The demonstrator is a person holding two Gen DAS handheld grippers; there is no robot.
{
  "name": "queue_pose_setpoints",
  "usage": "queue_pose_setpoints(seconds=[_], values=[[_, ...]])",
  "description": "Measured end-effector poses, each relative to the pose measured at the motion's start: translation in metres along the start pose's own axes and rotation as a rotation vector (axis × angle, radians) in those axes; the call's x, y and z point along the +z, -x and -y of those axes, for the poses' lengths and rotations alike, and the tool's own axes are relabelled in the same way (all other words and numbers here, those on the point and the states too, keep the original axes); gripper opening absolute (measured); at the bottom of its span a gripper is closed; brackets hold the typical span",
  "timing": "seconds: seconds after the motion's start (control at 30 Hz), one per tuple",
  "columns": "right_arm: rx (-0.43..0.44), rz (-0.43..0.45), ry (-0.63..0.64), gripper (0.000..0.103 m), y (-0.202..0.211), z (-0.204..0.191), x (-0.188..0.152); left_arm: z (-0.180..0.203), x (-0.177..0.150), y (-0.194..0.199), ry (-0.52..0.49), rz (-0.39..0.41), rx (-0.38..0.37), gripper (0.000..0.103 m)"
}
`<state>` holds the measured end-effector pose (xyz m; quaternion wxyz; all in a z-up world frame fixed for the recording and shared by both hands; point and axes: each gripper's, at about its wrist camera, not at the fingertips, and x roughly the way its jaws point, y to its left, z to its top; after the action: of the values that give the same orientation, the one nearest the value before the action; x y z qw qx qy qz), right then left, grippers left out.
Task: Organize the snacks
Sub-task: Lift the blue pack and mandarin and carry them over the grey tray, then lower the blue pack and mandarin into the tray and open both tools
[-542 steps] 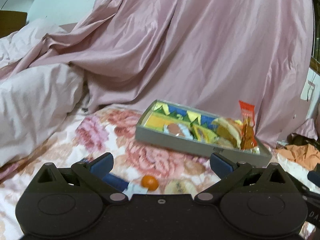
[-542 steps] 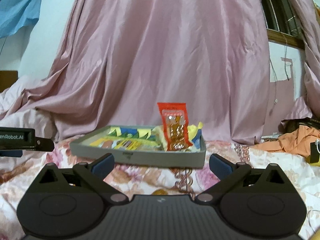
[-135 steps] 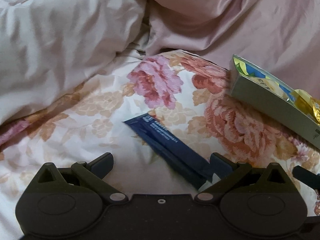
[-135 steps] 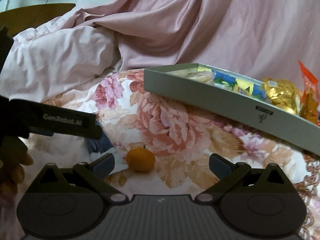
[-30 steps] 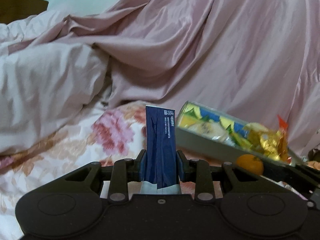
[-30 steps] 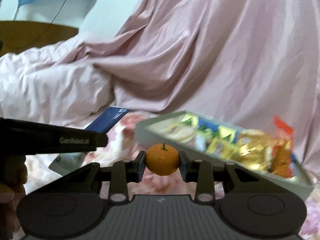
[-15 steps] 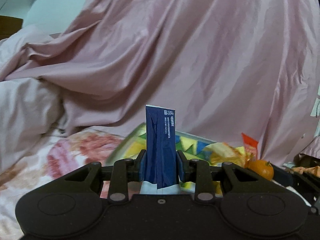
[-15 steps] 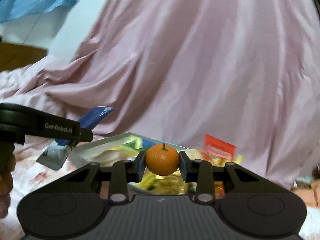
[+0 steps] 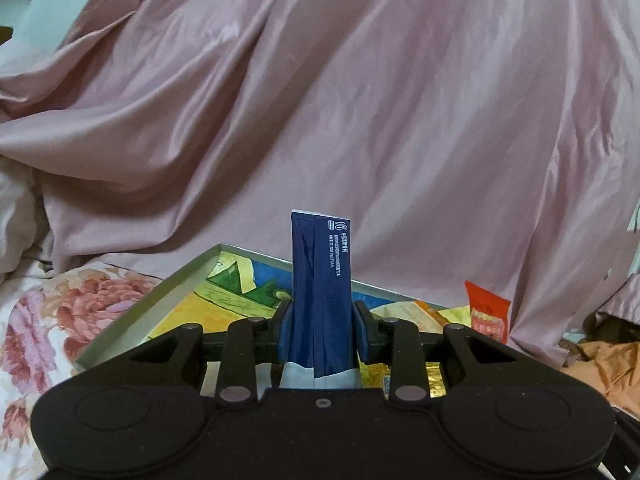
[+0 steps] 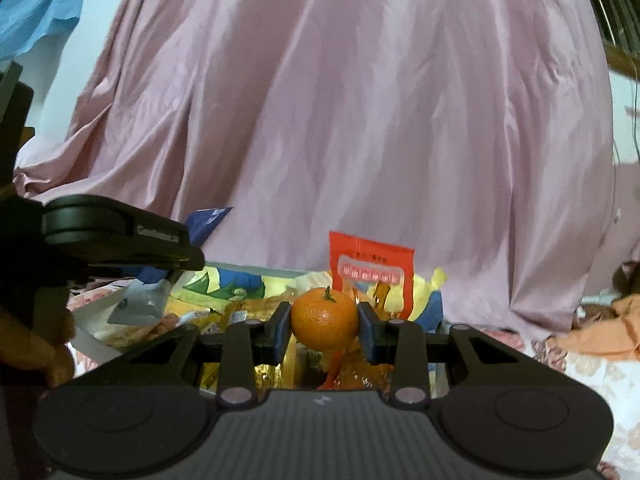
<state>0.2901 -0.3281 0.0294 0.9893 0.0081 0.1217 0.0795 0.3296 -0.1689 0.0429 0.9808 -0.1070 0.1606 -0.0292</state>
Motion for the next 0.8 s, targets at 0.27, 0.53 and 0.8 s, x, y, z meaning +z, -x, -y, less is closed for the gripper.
queue_pose_setpoints(seconds=[0.27,0.53,0.8], values=[[0.030,-0.032,0.008,0.039,-0.001,-0.005,-0.007,-0.002,-0.006,-0.015,-0.002,-0.029,0.035,0.033],[0.035,-0.064,-0.021,0.040,0.000,-0.001,-0.007,-0.010,-0.016,-0.025,0.022,-0.069,0.074,0.033],[0.041,-0.099,-0.044,0.040,-0.006,-0.001,-0.010,-0.010,-0.022,-0.029,0.013,-0.080,0.077,0.033]])
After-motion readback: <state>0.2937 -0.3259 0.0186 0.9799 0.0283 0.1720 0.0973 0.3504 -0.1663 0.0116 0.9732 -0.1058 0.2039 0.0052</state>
